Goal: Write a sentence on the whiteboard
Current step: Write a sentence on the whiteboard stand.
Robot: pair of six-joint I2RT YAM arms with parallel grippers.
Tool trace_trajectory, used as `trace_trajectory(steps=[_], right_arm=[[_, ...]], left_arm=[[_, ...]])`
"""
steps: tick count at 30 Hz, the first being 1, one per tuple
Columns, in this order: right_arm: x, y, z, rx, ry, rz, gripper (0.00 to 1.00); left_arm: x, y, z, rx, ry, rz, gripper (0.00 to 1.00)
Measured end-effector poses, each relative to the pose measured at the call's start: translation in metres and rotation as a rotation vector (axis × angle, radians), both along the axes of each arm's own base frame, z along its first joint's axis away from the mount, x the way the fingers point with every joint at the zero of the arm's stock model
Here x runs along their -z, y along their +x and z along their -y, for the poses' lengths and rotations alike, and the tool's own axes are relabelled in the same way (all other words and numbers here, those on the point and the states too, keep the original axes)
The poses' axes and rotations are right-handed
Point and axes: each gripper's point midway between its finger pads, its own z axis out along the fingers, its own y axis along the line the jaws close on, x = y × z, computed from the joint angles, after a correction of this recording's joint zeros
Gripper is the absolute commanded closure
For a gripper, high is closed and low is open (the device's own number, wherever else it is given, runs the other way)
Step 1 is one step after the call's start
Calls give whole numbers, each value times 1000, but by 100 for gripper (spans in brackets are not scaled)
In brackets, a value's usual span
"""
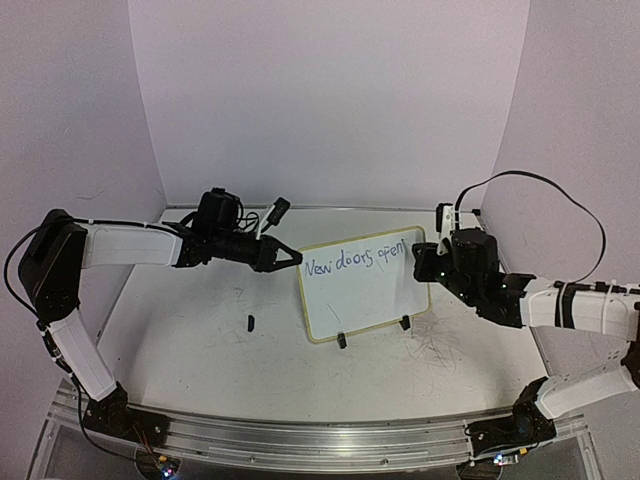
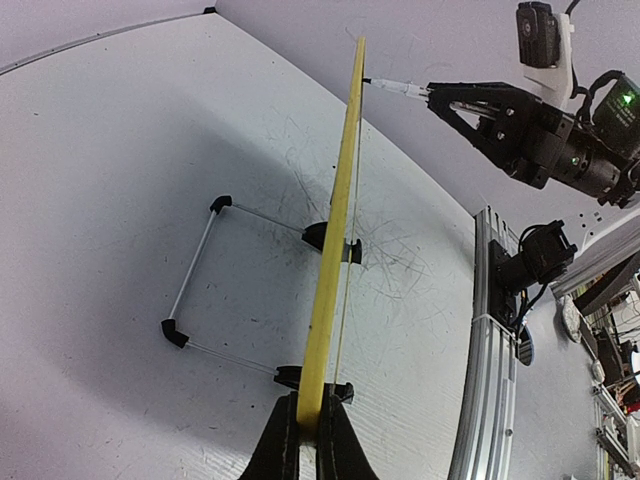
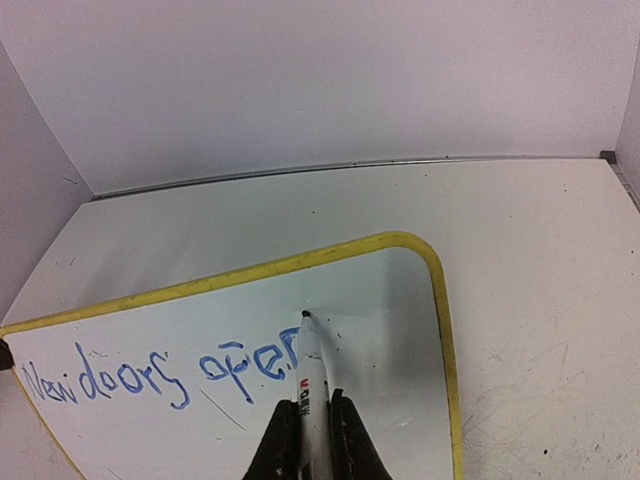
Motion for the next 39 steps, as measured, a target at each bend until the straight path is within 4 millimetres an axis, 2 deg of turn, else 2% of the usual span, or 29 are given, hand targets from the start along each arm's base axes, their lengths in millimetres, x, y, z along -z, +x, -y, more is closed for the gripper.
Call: trace_trajectory(steps=[4,10,21,39], right_arm=[[7,2,0,6,-13,-14,100],[8,2,1,14,-12,-15,100],[-6,-3,4,11,18,9,100],[5,-1,3,15,7,-15,100]], left_arm=[[0,0,0,0,0,0,100],[0,0,0,0,0,0,100],[0,0,0,2,1,5,100],[0,0,0,2,1,6,100]])
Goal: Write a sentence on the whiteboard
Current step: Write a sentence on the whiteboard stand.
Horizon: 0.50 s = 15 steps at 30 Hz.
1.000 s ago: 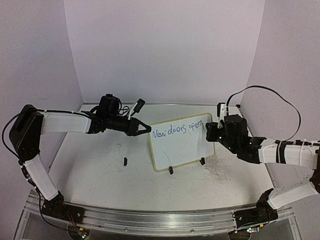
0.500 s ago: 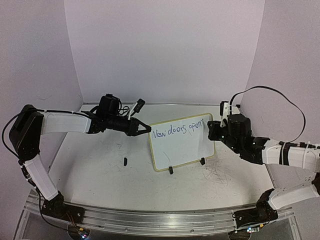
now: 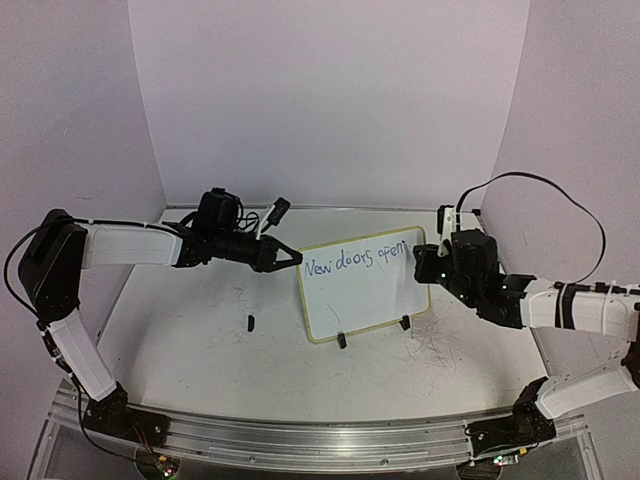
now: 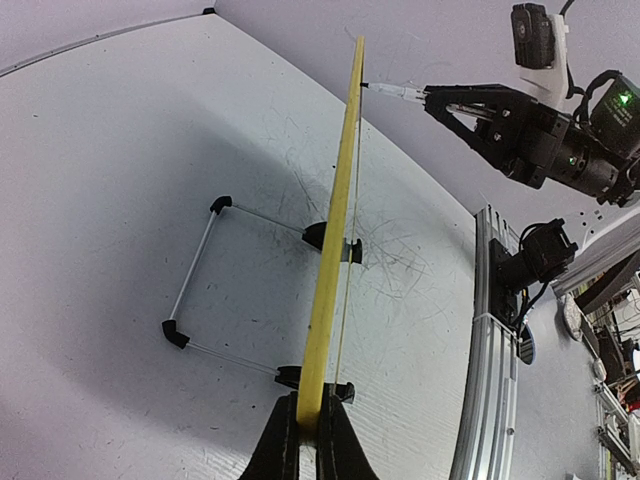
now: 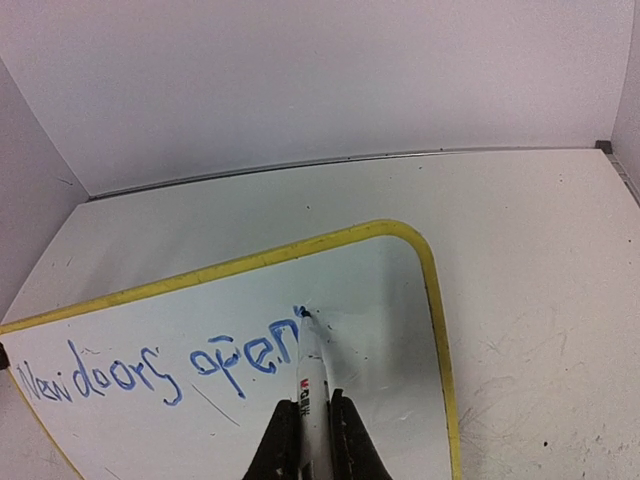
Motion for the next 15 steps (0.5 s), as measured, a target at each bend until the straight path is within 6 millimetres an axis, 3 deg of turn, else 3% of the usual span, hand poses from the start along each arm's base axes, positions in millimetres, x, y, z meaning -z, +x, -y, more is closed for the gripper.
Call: trace_trajectory(steps=[15], right_arm=[[0,-4,3,1,9,0,100]], left_arm=[[0,0,0,0,0,0,100]])
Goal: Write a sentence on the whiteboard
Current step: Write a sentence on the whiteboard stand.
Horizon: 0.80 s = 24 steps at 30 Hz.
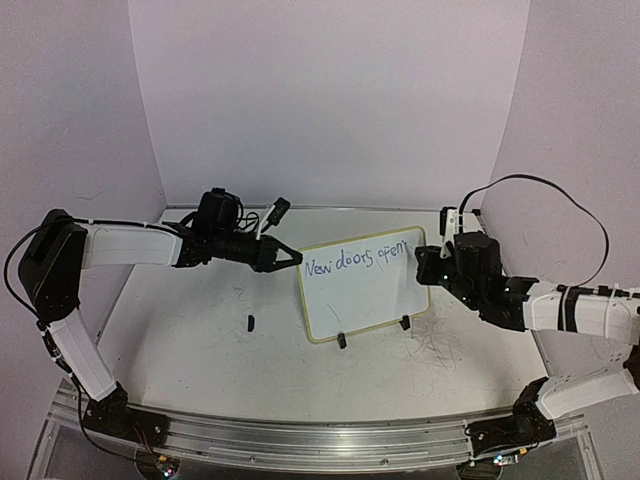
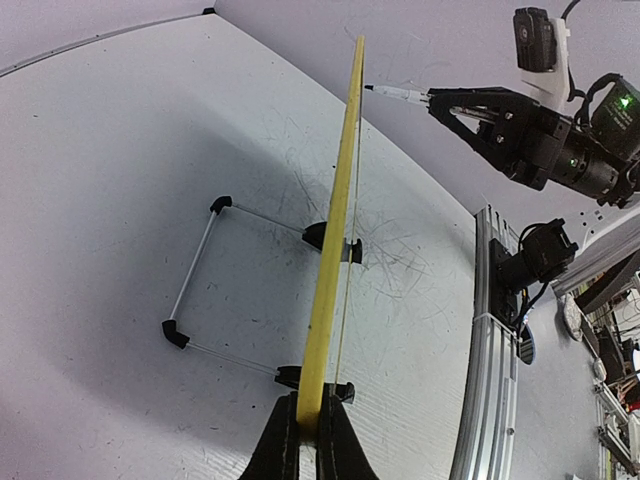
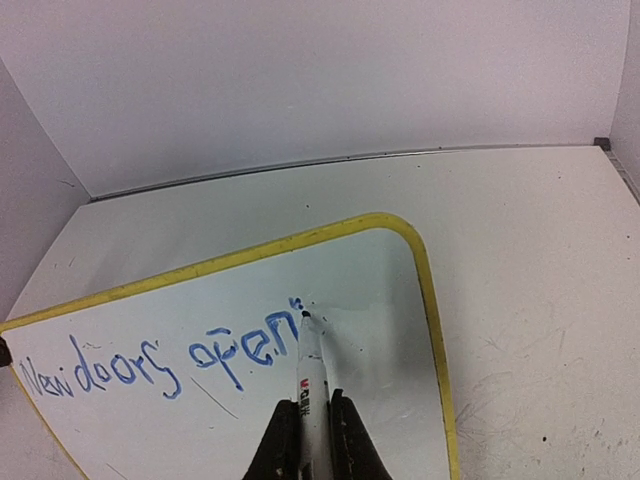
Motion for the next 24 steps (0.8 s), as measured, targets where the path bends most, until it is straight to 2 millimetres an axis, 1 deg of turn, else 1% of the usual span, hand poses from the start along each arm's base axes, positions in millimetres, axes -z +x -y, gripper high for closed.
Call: trace_trajectory(steps=[8,24], right_arm=[[4,-4,2,-5,4,-10,100],[13,-1,-1,-5,-8,-22,100]], left_arm=[[0,0,0,0,0,0,100],[0,0,0,0,0,0,100]])
